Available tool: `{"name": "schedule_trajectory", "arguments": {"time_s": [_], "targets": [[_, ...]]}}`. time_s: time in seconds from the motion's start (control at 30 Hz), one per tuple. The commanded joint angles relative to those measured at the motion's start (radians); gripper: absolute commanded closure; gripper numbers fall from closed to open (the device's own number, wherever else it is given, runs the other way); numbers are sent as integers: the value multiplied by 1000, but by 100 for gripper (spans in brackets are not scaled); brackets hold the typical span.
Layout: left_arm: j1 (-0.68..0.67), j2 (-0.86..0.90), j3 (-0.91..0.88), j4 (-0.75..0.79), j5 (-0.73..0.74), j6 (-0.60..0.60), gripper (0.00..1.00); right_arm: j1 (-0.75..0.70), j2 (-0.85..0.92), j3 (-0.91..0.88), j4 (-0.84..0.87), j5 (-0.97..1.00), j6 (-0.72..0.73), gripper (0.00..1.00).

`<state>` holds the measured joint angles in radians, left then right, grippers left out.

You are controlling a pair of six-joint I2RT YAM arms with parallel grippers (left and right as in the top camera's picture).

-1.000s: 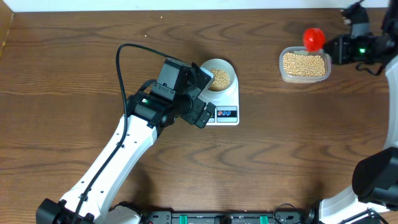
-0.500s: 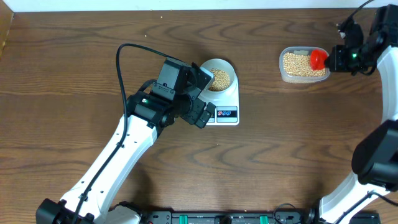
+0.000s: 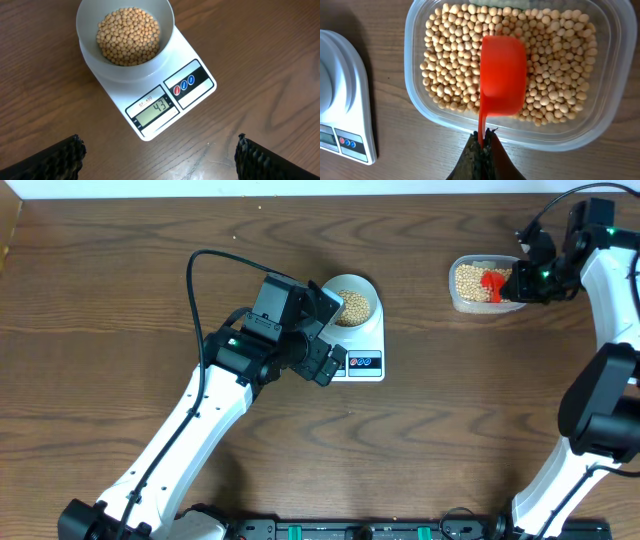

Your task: Scoop item into bowl and weigh 50g on scale

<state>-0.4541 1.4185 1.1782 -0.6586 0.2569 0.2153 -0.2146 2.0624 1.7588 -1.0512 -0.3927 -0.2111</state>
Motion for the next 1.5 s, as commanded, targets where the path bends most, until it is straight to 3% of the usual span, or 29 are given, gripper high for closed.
{"name": "schedule_trajectory", "arguments": {"time_s": [0.0, 0.4, 0.6, 0.87, 1.1, 1.47], "targets": [[4, 8, 0, -3, 5, 16, 2, -3, 15, 11, 10, -11, 42, 99], [4, 8, 0, -4, 5, 16, 2, -156, 10, 11, 11, -302, 16, 99], [4, 8, 0, -4, 5, 16, 2, -202, 10, 11, 10, -387, 11, 99], [4, 8, 0, -4, 5, 16, 2, -226, 10, 11, 2, -639, -41, 99], [4, 8, 0, -4, 5, 16, 2, -188, 9, 11, 0, -814, -78, 99], [4, 8, 0, -4, 5, 16, 2, 21, 10, 11, 39, -786, -81, 99]]}}
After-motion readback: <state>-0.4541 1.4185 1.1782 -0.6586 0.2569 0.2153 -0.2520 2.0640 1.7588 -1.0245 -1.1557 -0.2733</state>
